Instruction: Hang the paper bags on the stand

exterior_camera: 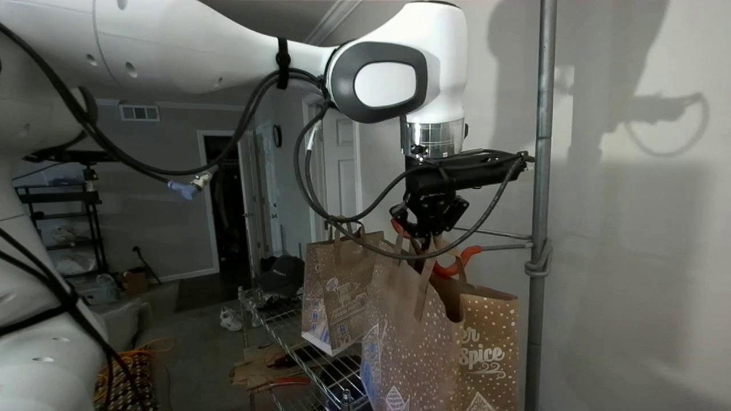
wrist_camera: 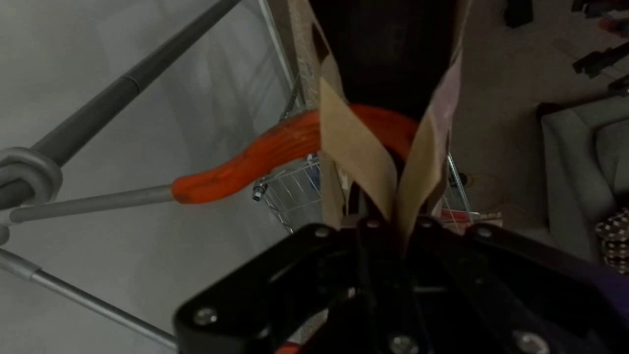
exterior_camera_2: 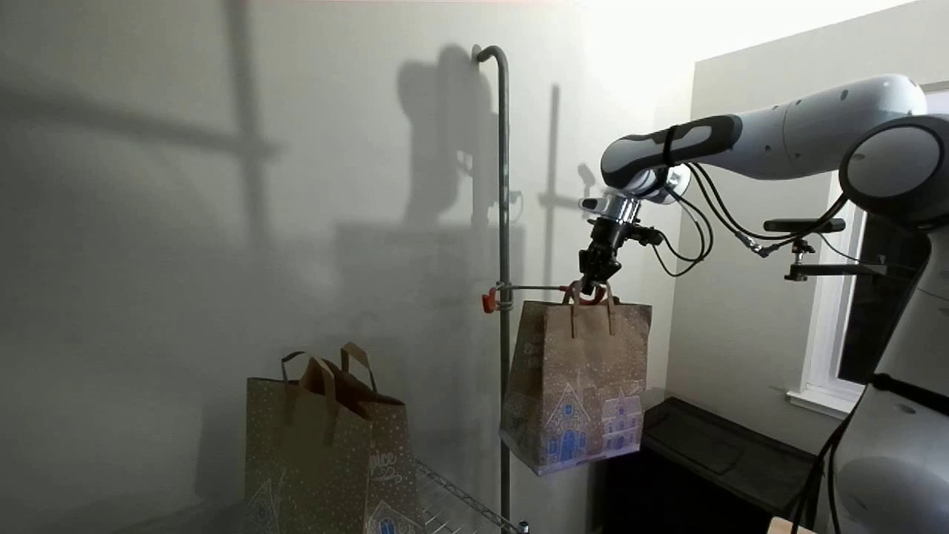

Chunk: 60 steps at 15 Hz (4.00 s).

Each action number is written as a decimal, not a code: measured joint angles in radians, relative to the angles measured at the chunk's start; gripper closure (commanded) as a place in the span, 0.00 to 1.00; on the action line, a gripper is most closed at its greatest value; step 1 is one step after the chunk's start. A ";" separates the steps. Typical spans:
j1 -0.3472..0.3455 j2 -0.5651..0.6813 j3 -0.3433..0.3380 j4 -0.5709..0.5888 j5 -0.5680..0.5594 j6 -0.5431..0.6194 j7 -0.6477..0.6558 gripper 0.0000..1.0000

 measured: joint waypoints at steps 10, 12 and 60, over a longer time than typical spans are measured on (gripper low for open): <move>-0.041 0.024 -0.020 0.043 0.093 -0.157 -0.085 0.95; -0.041 0.038 -0.012 0.043 0.097 -0.166 -0.085 0.95; -0.217 0.215 -0.027 0.152 0.347 -0.195 -0.032 0.39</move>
